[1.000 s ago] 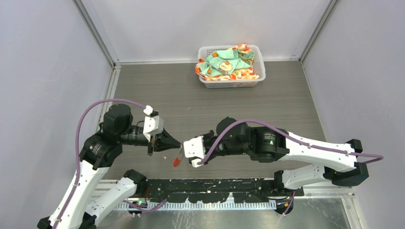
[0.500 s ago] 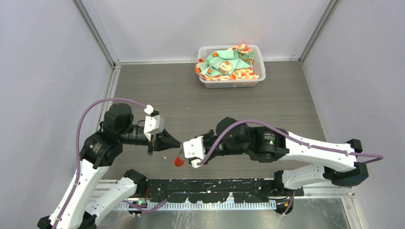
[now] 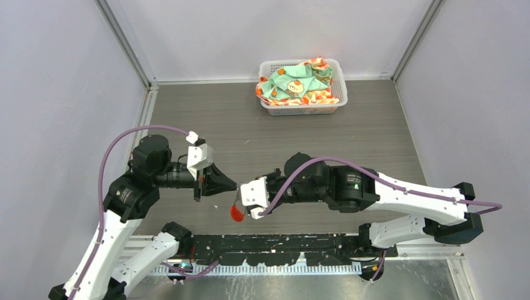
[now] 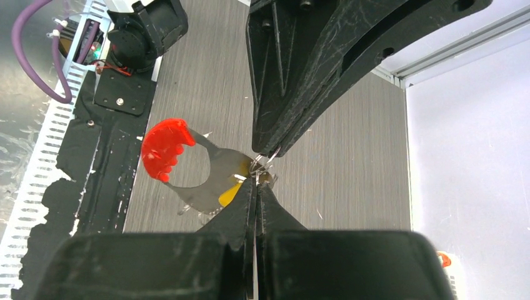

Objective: Put the keys on the keyring

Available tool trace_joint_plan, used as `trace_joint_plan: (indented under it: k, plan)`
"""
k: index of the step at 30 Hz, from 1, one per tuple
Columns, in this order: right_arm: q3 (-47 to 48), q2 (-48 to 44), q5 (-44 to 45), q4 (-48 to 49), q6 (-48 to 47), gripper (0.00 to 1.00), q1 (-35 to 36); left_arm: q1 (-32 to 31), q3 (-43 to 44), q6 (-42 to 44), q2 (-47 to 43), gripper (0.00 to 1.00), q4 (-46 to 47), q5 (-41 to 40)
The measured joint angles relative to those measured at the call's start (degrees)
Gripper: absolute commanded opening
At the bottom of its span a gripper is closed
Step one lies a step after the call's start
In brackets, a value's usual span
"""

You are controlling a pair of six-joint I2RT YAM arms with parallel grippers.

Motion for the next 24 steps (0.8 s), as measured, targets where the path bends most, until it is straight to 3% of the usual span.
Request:
trace_joint_plan:
  k: [21,24]
  plan:
    - [-4.15,-3.61,3.85,3.61,1.55,0.01,0.0,-0.37,-0.63,-9.81,-0.11,0.0,6.19,-2.82]
    - [-4.57,-3.91,4.17,4.37,2.21,0.17,0.0,-0.37,-0.72,-11.15,-0.11,0.0,7.13,-3.17]
